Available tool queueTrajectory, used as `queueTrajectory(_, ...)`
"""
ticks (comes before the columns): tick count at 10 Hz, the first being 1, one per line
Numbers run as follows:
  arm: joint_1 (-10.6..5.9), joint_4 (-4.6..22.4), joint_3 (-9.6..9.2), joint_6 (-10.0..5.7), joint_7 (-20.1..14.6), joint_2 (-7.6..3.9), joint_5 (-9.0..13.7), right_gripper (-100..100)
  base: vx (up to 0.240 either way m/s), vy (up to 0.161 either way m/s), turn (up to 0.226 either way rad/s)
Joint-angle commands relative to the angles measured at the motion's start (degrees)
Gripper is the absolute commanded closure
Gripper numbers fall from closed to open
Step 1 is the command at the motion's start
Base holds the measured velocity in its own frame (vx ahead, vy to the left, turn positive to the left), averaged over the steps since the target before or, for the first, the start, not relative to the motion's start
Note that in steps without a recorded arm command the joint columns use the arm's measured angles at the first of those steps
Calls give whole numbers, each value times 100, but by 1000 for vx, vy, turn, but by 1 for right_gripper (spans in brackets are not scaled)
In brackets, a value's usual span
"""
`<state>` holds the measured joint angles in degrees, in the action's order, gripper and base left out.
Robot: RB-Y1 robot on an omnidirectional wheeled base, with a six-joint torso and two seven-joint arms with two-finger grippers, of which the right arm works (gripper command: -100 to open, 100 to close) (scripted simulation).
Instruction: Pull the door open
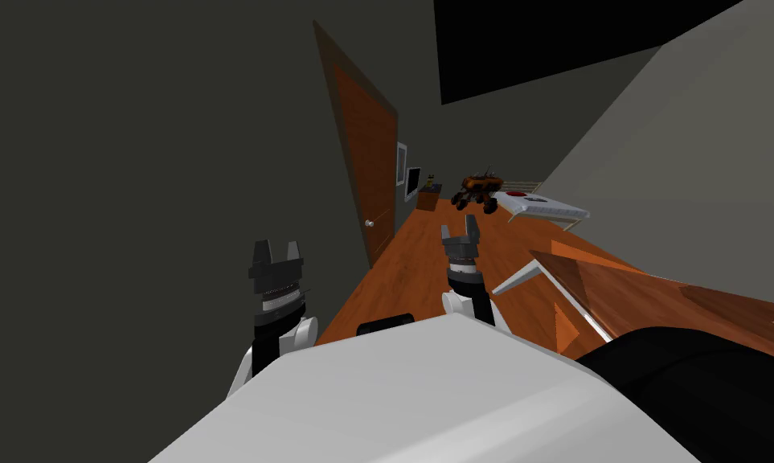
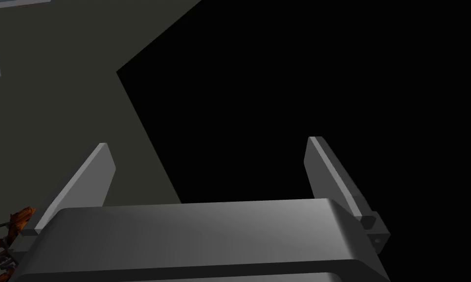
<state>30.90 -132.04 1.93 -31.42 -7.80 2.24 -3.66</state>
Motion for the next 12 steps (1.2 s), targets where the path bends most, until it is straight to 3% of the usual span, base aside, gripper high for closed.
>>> queueTrajectory(1,-76,183,-38,-53,128,-68,-43,-100,45,-1,17)
queueTrajectory(12,-593,1427,-295,-412,995,-409,-333,-100,83,-8,22)
